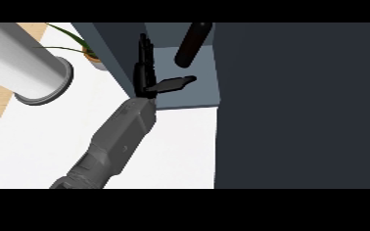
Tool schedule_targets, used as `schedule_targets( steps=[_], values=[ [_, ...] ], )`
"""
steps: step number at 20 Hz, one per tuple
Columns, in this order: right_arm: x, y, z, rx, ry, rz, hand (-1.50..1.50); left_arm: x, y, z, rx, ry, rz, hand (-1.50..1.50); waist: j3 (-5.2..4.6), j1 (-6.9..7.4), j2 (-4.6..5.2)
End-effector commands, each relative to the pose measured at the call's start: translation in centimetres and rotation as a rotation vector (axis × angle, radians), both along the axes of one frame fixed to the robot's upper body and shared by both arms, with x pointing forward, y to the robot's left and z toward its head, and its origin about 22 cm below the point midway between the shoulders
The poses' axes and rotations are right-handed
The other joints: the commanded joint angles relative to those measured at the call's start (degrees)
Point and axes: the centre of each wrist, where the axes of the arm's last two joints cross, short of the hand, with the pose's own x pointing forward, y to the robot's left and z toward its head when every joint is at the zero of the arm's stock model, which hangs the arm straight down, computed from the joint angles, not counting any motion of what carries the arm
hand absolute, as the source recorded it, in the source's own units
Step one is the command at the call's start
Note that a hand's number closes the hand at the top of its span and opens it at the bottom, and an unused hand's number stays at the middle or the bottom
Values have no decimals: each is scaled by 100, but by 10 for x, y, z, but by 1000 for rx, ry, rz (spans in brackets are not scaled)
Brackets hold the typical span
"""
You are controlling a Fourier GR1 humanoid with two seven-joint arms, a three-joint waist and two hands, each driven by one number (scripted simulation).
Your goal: Pick up the wine, place it into the cabinet and close the cabinet
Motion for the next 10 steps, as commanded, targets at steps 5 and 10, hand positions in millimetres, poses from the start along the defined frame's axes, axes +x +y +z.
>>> schedule_targets(
  steps=[5, 10],
  values=[
    [-3, -14, -1, -10, -31, -63, -150, -58, -43, -5, -26, 31, -53, -150, 4, 248, -27],
    [-24, -22, 6, -31, -18, -55, -150, -89, -58, -1, -7, 7, -44, -150, 4, 293, -30]
  ],
)
